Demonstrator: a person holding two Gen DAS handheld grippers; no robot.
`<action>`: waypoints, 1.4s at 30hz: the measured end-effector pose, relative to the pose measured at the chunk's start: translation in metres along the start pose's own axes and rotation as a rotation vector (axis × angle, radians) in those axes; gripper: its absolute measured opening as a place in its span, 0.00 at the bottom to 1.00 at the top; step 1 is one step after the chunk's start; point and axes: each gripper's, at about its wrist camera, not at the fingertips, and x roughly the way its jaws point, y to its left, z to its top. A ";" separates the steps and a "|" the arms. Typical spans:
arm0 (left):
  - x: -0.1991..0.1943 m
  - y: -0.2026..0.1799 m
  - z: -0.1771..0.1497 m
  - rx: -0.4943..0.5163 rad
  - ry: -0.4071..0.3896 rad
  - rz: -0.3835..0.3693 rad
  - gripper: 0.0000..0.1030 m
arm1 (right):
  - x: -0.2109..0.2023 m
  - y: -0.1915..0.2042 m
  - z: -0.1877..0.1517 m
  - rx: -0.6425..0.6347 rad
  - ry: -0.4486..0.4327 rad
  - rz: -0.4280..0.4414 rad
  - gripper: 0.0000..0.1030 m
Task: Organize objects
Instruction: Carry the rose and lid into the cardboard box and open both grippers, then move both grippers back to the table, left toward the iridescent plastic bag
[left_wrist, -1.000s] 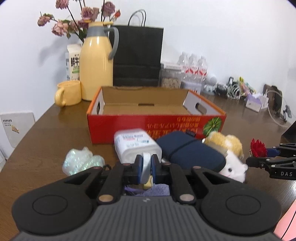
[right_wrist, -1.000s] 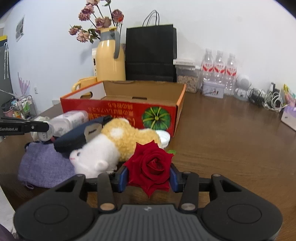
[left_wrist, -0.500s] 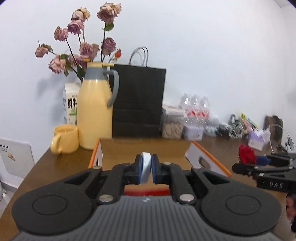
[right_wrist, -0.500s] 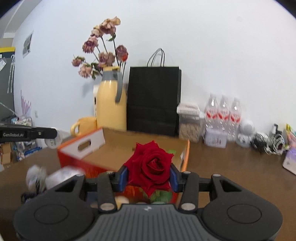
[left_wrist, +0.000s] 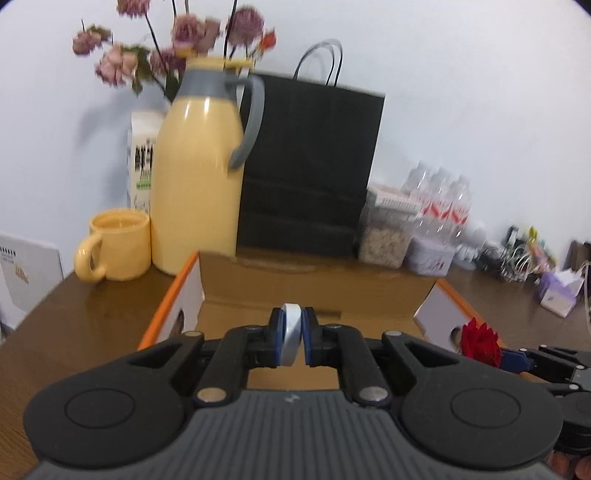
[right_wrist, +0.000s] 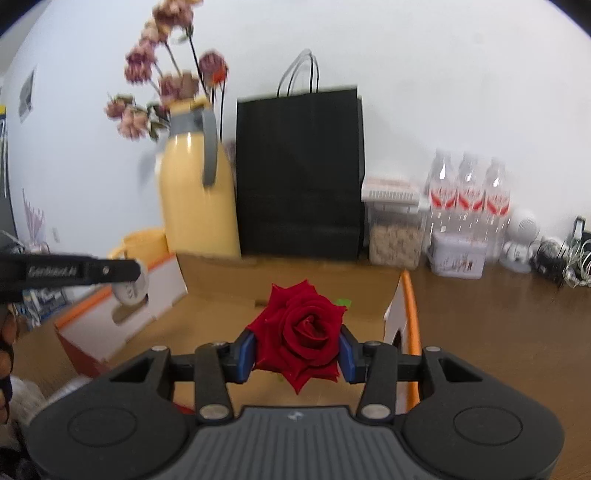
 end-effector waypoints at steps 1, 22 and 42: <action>0.005 0.001 -0.002 0.006 0.023 -0.005 0.11 | 0.003 -0.001 -0.003 0.000 0.015 0.001 0.42; -0.030 -0.009 -0.010 0.024 -0.175 0.016 1.00 | -0.009 -0.004 -0.011 0.022 -0.049 -0.001 1.00; -0.077 -0.018 0.002 0.035 -0.231 0.007 1.00 | -0.058 0.007 0.000 -0.003 -0.151 -0.038 1.00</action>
